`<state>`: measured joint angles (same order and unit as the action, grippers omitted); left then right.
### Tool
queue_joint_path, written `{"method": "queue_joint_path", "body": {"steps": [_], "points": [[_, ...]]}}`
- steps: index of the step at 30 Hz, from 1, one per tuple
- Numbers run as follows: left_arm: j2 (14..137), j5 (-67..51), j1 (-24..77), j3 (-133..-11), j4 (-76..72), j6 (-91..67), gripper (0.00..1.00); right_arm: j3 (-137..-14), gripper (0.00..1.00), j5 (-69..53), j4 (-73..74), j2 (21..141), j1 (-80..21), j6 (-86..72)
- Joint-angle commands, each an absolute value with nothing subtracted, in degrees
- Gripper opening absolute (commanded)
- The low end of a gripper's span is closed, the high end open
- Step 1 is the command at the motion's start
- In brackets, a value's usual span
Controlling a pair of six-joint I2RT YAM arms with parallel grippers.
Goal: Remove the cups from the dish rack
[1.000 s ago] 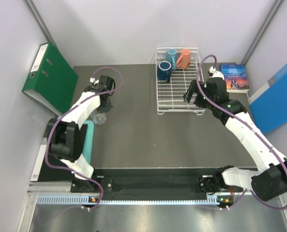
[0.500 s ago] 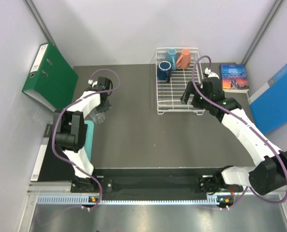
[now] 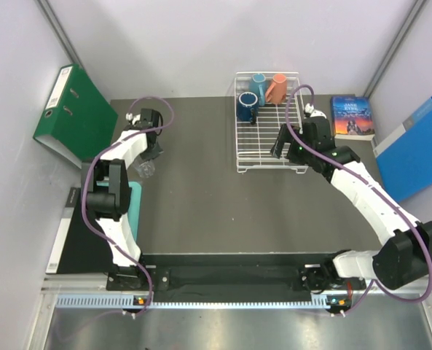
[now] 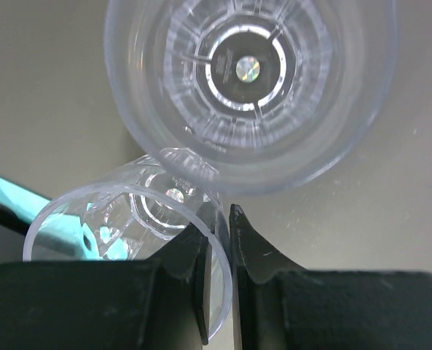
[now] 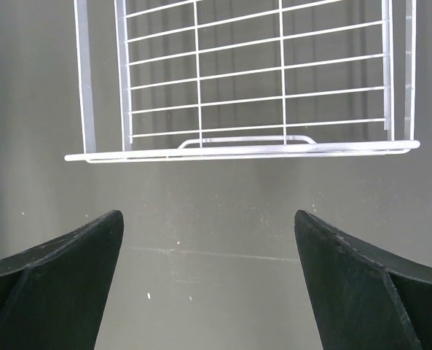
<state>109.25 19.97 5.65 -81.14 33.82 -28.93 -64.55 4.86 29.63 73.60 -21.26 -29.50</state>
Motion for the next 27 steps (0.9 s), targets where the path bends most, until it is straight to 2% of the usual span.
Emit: {"method": "queue_joint_path", "body": {"steps": [1, 3, 4, 6, 11, 18, 21, 27], "points": [[110.92, 17.23, 5.01, -82.00, 34.89, -30.76, 0.12, -67.15, 1.00, 5.01, 28.04, 74.00, -21.53, -28.39], [109.52, 16.88, 5.01, -81.22, 34.72, -30.94, 0.25, -67.32, 1.00, 4.83, 28.04, 74.35, -21.53, -28.39], [109.16, 16.88, 5.01, -81.04, 34.80, -31.29, 0.43, -67.32, 1.00, 4.22, 27.95, 74.44, -21.53, -28.39], [108.02, 16.96, 5.10, -81.21, 36.29, -31.90, 0.54, -67.50, 1.00, 4.13, 28.04, 74.79, -21.53, -28.21], [105.21, 18.54, 5.10, -82.44, 39.46, -32.96, 0.63, -67.50, 1.00, 3.96, 27.95, 74.71, -21.62, -28.30], [95.30, 20.57, 7.02, -84.02, 44.46, -36.29, 0.68, -69.08, 1.00, 3.69, 28.56, 74.97, -21.53, -28.56], [90.37, 26.35, 12.73, -84.37, 45.70, -37.35, 0.99, -69.17, 1.00, 3.78, 28.65, 74.80, -21.53, -28.83], [85.61, 24.36, 23.28, -83.76, 41.23, -36.13, 0.99, -70.13, 1.00, 7.11, 29.00, 74.79, -21.53, -28.30]]}}
